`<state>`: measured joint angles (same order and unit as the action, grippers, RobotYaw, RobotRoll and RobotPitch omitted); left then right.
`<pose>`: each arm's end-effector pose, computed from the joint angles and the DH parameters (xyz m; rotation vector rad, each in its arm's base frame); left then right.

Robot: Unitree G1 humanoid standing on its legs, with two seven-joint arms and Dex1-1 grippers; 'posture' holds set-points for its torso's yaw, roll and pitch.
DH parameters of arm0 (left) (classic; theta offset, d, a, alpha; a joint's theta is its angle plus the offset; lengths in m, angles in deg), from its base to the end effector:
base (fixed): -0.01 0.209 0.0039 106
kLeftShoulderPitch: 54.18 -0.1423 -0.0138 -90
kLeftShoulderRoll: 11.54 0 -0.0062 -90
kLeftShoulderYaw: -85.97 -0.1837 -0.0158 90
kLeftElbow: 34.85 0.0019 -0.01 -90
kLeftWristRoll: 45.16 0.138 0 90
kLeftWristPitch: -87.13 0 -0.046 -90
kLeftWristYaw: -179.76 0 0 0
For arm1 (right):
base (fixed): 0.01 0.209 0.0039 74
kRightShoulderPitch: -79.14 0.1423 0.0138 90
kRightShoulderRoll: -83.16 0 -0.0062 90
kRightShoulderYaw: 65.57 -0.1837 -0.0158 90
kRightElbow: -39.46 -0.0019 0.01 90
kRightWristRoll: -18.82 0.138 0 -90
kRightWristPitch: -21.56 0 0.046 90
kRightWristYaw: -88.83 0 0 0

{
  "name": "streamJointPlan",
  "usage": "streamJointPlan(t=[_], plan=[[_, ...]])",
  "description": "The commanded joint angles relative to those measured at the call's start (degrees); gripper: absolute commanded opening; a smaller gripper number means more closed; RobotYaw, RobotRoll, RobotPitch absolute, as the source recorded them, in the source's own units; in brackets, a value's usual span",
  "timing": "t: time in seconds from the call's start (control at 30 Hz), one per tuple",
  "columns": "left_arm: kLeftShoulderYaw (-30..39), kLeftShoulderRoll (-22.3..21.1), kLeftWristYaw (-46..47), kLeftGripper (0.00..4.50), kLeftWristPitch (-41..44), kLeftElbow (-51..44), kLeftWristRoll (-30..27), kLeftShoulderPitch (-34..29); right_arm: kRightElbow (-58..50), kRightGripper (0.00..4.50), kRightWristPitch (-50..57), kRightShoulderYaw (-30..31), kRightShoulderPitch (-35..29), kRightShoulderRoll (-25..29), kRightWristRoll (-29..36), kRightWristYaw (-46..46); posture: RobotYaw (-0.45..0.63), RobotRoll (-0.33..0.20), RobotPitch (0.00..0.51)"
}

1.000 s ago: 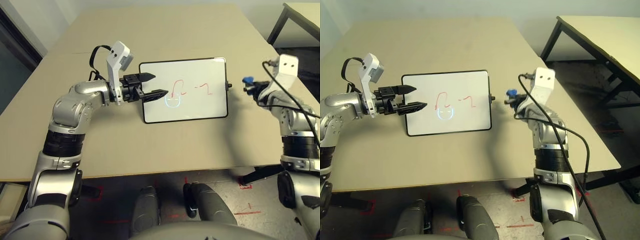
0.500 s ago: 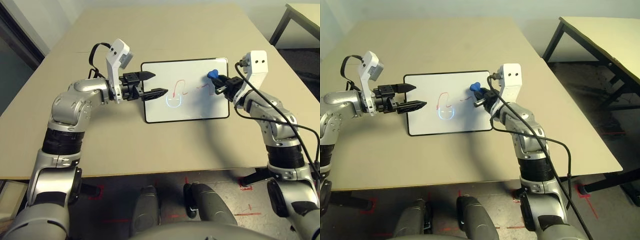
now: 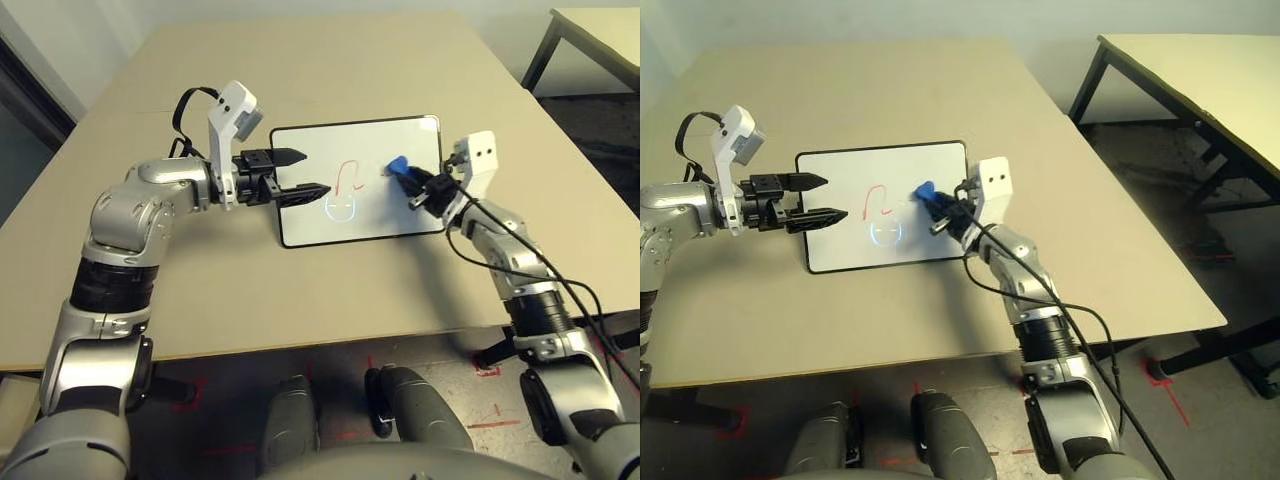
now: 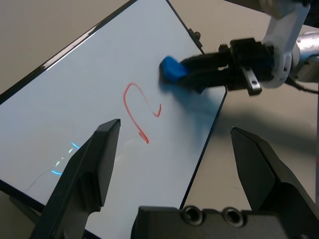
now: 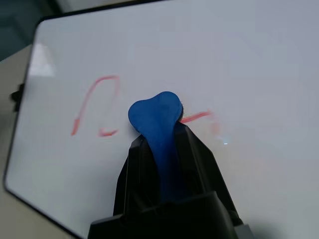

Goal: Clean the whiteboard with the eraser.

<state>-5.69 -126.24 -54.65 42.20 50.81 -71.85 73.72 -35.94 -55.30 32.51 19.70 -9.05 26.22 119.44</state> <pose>0.2812 0.2242 0.2217 0.2328 0.2117 -1.0001 0.2973 -0.1449 0.1138 -0.1905 0.0334 0.7115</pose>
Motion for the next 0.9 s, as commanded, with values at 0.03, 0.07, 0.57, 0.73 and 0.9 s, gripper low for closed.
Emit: streamJointPlan(t=[0.03,0.07,0.57,0.73,0.9], plan=[[-0.5,-0.6,-0.4,4.50,0.5,-0.6,0.2,0.0,5.6,0.63,0.9,2.1,-1.5,-0.4,-2.7,0.0,-0.06,0.000,0.103],[-0.6,-0.7,-0.5,4.50,0.4,-0.5,0.2,0.1,6.1,0.63,0.5,1.7,-1.3,-0.2,-3.0,-0.4,-0.06,0.000,0.103],[-1.4,0.4,-0.6,4.50,-0.3,0.6,0.7,1.2,6.9,0.62,1.3,-7.5,2.0,5.6,-2.1,-6.8,-0.08,0.000,0.095],[-1.5,0.5,-0.7,4.50,-0.5,0.9,0.7,1.4,4.3,0.62,3.9,-4.8,1.1,3.5,-2.0,-5.2,-0.08,0.000,0.095],[-1.5,0.6,-0.5,4.50,-0.4,0.6,0.6,1.3,1.5,0.62,7.9,0.9,-0.8,1.2,-3.2,-1.7,-0.08,0.000,0.101]])
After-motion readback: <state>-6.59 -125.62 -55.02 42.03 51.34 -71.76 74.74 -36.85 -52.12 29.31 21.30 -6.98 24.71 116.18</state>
